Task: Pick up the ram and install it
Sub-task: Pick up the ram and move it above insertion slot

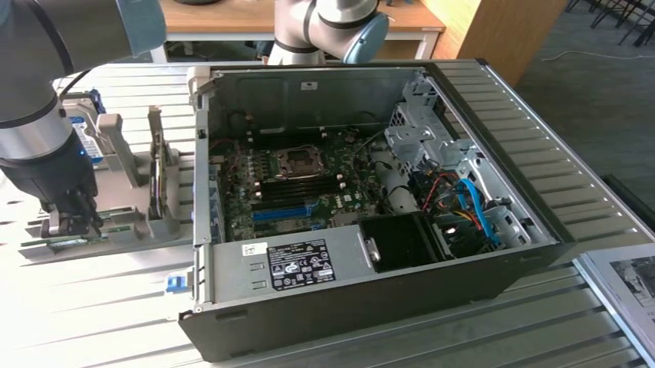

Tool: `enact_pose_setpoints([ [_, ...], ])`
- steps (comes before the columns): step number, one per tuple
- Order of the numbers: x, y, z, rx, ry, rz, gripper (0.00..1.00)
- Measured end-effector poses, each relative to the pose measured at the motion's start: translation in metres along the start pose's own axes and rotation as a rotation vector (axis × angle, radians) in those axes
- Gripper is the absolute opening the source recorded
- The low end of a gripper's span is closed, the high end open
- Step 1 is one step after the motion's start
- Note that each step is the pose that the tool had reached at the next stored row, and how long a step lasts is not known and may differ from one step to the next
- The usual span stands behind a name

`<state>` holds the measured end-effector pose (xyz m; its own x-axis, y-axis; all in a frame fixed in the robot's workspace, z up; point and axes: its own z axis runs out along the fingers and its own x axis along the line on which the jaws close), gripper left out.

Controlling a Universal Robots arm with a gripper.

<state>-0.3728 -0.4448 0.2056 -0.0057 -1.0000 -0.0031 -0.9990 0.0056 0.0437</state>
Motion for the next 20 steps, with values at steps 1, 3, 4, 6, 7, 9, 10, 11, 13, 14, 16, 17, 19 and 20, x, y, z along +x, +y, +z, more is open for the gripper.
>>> enact_pose_setpoints([
  [1, 0.0000, 0.0000, 0.0000, -0.0001, 0.0000, 0.000, 0.24],
  [3, -0.0005, -0.0002, 0.0000, 0.0000, 0.0000, 0.000, 0.24],
  [4, -0.0008, -0.0002, 0.0000, -0.0001, 0.0001, 0.000, 0.24],
  [6, -0.0016, -0.0001, 0.0002, 0.0000, 0.0000, 0.000, 0.24],
  [7, -0.0018, -0.0001, 0.0002, 0.0000, 0.0000, 0.000, 0.24],
  [9, -0.0020, -0.0001, 0.0002, 0.0000, 0.0001, 0.000, 0.24],
  [10, -0.0021, -0.0001, 0.0002, 0.0000, 0.0001, 0.000, 0.24],
  [11, -0.0021, -0.0001, 0.0002, -0.0001, 0.0001, 0.000, 0.24],
  [13, -0.0021, -0.0001, 0.0002, -0.0002, 0.0002, 0.000, 0.24],
  [14, -0.0022, -0.0001, 0.0007, -0.0001, 0.0001, 0.000, 0.24],
  [16, -0.0022, -0.0002, 0.0018, 0.0000, 0.0000, 0.000, 0.24],
  [17, -0.0021, -0.0002, 0.0024, -0.0001, 0.0001, 0.000, 0.24],
  [19, -0.0021, -0.0002, 0.0034, -0.0001, 0.0001, 0.000, 0.24],
  [20, -0.0021, -0.0002, 0.0039, -0.0002, 0.0001, 0.000, 0.24],
])
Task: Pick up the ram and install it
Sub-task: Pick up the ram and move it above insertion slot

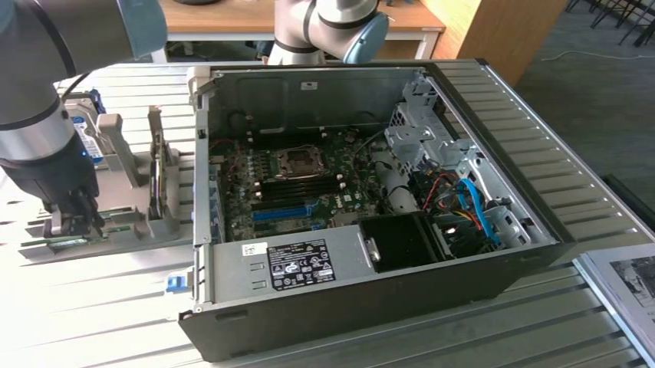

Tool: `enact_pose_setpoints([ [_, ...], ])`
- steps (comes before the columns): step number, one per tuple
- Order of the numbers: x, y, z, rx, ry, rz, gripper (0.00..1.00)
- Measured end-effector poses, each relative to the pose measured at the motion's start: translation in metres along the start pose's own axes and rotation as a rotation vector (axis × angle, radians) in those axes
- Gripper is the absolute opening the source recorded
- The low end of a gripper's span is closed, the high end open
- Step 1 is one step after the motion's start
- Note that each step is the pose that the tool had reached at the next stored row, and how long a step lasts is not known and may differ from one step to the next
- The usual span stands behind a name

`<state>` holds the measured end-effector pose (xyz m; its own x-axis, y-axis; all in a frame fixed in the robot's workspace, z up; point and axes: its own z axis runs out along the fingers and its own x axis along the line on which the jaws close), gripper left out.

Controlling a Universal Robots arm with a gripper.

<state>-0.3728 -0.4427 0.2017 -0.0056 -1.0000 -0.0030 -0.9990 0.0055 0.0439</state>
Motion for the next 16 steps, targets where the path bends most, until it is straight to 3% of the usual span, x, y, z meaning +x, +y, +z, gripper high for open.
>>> enact_pose_setpoints([
  [16, 0.0013, -0.0002, 0.0032, 0.0001, 0.0000, 0.000, 0.24],
])
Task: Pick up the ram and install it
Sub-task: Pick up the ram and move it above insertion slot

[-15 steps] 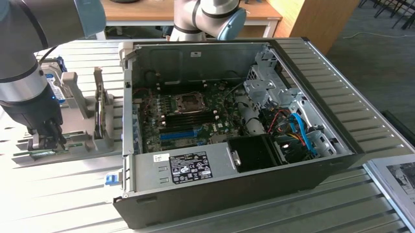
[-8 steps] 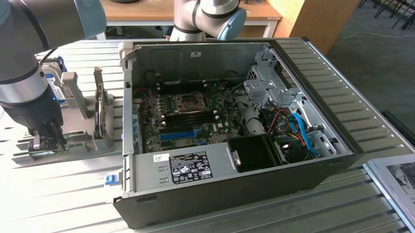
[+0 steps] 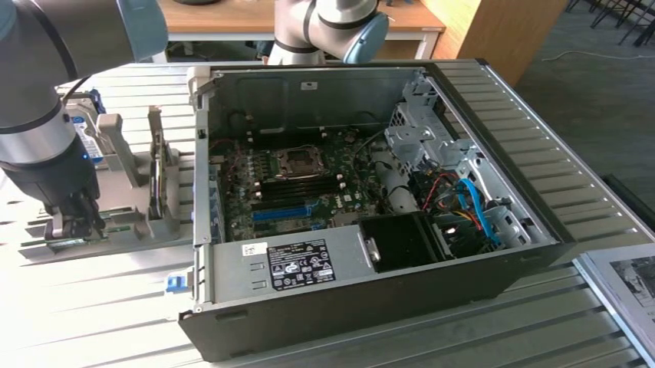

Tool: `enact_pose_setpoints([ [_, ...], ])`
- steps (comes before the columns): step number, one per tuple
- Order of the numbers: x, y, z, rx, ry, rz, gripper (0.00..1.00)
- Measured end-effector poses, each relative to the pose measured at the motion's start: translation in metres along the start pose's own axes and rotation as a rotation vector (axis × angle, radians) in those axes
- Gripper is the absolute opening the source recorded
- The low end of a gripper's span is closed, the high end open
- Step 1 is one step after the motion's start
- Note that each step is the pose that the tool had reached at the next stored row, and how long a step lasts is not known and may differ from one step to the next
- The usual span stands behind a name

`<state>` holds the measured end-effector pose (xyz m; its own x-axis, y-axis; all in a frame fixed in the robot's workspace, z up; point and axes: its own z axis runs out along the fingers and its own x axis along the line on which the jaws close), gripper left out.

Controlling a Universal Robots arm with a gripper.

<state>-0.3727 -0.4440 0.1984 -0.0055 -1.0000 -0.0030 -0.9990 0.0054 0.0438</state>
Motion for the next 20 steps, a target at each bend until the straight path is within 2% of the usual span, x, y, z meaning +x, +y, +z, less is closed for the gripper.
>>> enact_pose_setpoints([
  [20, 0.0010, -0.0003, 0.0000, 0.0000, 0.0000, 0.000, 0.24],
])
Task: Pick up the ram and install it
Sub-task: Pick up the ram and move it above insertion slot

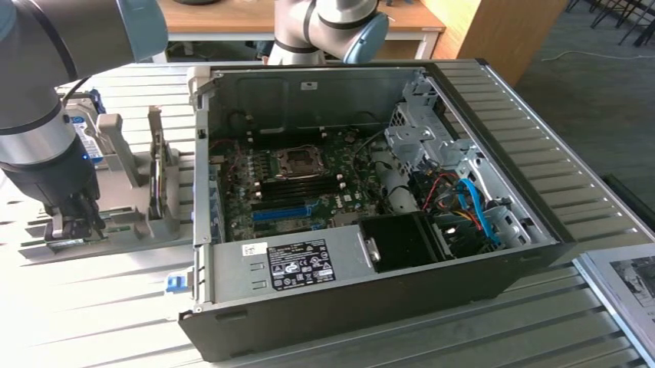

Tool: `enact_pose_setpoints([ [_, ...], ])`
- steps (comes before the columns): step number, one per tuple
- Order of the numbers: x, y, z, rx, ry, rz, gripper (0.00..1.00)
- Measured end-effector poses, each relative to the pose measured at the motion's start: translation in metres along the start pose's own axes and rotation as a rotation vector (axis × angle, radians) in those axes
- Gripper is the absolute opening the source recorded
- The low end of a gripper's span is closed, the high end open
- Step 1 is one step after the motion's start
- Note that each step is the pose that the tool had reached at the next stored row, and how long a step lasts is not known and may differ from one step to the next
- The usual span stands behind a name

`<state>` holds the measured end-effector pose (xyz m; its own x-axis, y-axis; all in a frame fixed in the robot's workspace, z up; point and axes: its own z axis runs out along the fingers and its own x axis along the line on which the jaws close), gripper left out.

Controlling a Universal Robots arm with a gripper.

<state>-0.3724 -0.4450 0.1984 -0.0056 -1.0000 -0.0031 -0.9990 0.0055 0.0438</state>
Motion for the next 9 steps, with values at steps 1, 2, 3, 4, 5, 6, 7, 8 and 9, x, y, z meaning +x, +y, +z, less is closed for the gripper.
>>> enact_pose_setpoints([
  [1, 0.0000, 0.0000, 0.0000, 0.0000, -0.0001, 0.000, 0.24],
  [2, 0.0000, 0.0000, 0.0000, 0.0000, 0.0000, 0.000, 0.24],
  [3, 0.0000, 0.0000, 0.0000, 0.0000, 0.0000, 0.000, 0.24],
  [4, 0.0000, 0.0000, 0.0000, 0.0001, -0.0001, 0.001, 0.24],
  [5, 0.0000, 0.0000, 0.0000, 0.0000, -0.0001, 0.001, 0.24],
  [6, 0.0000, 0.0000, 0.0000, 0.0000, -0.0001, 0.002, 0.24],
  [7, 0.0000, 0.0000, 0.0000, 0.0000, -0.0002, 0.004, 0.24],
  [8, 0.0000, 0.0000, 0.0000, 0.0001, -0.0003, 0.005, 0.24],
  [9, 0.0000, 0.0000, 0.0000, 0.0001, -0.0004, 0.007, 0.24],
])
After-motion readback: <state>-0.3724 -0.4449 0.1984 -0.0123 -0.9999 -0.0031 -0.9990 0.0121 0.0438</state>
